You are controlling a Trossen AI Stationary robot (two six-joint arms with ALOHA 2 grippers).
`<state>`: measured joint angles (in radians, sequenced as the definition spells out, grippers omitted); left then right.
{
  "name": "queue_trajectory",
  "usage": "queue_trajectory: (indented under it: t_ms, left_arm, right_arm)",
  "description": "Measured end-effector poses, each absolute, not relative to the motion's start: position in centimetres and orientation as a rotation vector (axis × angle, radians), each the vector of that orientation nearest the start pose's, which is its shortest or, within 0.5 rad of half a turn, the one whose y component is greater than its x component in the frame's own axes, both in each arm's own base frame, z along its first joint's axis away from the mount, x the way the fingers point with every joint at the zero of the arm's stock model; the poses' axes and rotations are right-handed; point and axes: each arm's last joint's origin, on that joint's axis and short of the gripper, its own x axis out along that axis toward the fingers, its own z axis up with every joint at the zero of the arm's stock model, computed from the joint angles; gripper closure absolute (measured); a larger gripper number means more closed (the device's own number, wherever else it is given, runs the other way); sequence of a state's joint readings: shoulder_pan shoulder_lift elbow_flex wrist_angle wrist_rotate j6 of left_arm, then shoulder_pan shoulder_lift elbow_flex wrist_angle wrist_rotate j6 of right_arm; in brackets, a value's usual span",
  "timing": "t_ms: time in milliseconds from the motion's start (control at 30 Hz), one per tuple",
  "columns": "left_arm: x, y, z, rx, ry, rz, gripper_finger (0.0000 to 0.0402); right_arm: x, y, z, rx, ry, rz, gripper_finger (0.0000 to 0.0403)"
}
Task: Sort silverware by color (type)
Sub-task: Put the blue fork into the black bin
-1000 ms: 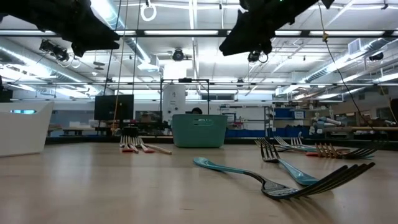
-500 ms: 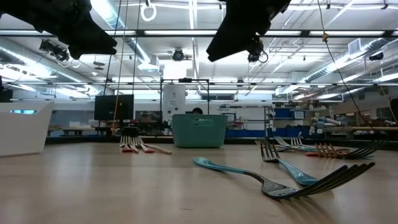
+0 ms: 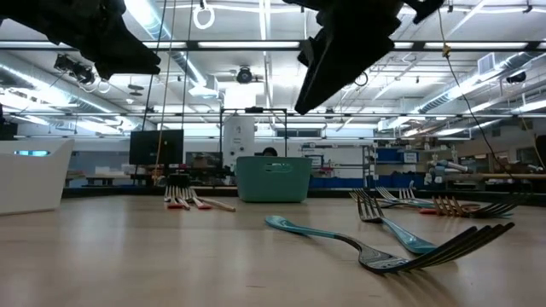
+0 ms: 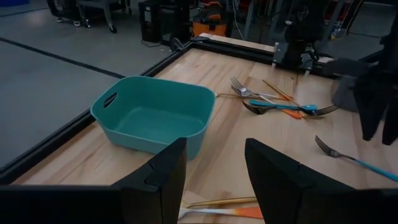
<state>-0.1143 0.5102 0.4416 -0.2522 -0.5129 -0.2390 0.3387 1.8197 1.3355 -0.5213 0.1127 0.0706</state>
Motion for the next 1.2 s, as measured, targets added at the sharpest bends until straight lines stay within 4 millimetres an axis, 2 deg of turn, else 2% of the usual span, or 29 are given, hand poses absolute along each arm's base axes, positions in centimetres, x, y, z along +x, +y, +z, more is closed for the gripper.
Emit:
queue_trajectory:
  t_ms: [167, 267, 367, 467, 600, 733, 867, 1200]
  left_arm:
    - [12.7, 0.0, 24.7, -0.118, 0.253, 0.428, 0.023]
    - [12.7, 0.0, 24.7, -0.115, 0.252, 0.428, 0.023]
    - [12.8, 0.0, 24.8, -0.114, 0.246, 0.427, 0.023]
    - [12.8, 0.0, 24.8, -0.115, 0.242, 0.427, 0.023]
    - [12.8, 0.0, 24.8, -0.115, 0.241, 0.431, 0.023]
    - [12.8, 0.0, 24.8, -0.115, 0.241, 0.432, 0.023]
    - [12.8, 0.0, 24.8, -0.079, 0.248, 0.43, 0.023]
    - [12.8, 0.0, 24.9, -0.078, 0.24, 0.429, 0.023]
  right_arm:
    - [36.1, 13.8, 20.5, -0.267, 1.055, 0.321, 0.0259]
    - [36.1, 13.9, 19.3, -0.32, 1.139, 0.372, 0.0232]
    - [36.0, 14.0, 17.9, -0.419, 1.217, 0.411, 0.0206]
    - [35.5, 14.2, 16.9, -0.561, 1.272, 0.455, 0.0196]
    - [35.3, 14.4, 16.5, -0.675, 1.28, 0.518, 0.0204]
    - [35.5, 14.5, 16.9, -0.687, 1.268, 0.537, 0.0218]
    - [36.2, 14.3, 16.8, -0.666, 1.286, 0.564, 0.0231]
    - [38.3, 15.2, 16.2, -0.82, 1.391, 0.676, 0.0248]
